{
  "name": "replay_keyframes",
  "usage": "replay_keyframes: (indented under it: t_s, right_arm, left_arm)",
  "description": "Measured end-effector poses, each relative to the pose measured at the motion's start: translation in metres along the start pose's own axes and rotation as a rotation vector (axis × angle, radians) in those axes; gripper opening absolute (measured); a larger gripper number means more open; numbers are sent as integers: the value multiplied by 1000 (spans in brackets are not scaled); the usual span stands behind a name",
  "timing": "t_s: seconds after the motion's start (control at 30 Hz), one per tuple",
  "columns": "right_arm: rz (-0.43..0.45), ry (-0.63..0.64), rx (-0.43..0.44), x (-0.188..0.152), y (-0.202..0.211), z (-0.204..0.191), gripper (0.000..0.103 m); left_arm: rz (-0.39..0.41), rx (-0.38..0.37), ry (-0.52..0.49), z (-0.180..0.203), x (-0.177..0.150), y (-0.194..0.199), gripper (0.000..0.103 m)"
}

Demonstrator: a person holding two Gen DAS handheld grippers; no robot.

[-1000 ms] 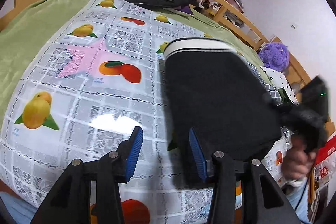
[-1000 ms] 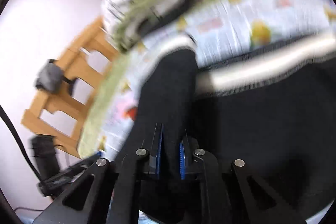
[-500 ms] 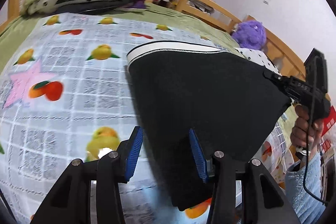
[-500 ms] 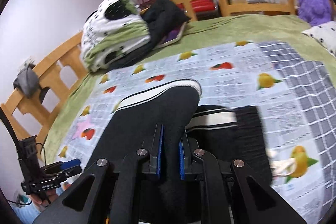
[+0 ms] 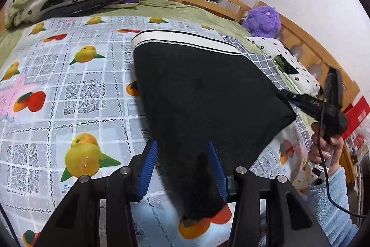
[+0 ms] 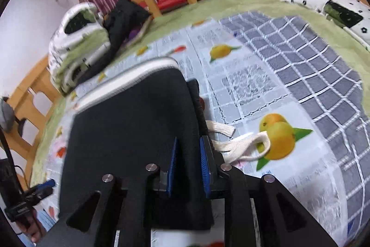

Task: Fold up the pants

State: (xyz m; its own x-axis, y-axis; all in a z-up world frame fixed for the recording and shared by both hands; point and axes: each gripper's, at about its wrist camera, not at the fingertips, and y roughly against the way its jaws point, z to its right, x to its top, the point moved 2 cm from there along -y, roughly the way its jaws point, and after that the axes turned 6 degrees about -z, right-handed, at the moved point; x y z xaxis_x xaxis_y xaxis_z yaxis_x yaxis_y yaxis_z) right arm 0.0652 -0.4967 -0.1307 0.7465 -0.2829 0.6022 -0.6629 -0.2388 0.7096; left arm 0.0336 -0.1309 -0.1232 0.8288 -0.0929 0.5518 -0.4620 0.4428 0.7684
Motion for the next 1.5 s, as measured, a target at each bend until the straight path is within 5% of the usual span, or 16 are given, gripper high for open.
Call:
replay_keyframes:
  t_s: [0.27, 0.33, 0.43, 0.5, 0.67, 0.8, 0.93, 1.03, 1.3, 1.43, 1.5]
  right_arm:
    - [-5, -21, -14, -24, -8, -2, 33]
    - [4, -27, -16, -27, -8, 0, 33]
    - [12, -36, -4, -31, -6, 0, 35]
    - [18, -29, -9, -33, -7, 1, 35]
    - [22, -2, 34, -39, -3, -2, 35]
    - [-60, 8, 69, -44, -20, -7, 39]
    - [-45, 58, 57, -38, -15, -14, 42]
    - [-31, 50, 47, -25, -12, -12, 51]
    - [-135, 3, -2, 35, -67, -13, 61]
    - [-214, -29, 47, 39, -98, -8, 66]
    - [-243, 19, -16, 37, -108, -12, 73]
  left_arm:
    - [-161, -41, -163, 19, -50, -7, 45]
    - [-183, 8, -199, 25, -60, -12, 45]
    - [-112, 144, -188, 28, -57, -19, 44]
    - [-83, 131, -155, 27, -48, -23, 26]
    - [84, 185, -130, 9, -31, 13, 17]
    - [-2, 197, -67, -24, -30, 2, 15]
    - [-9, 82, -54, -37, -41, 11, 22]
    - [12, 90, -38, -45, -37, 26, 53]
    - [57, 35, 17, -54, 35, 15, 58]
    - [27, 28, 22, -58, 71, -19, 58]
    - [0, 15, 30, -62, 81, -41, 58]
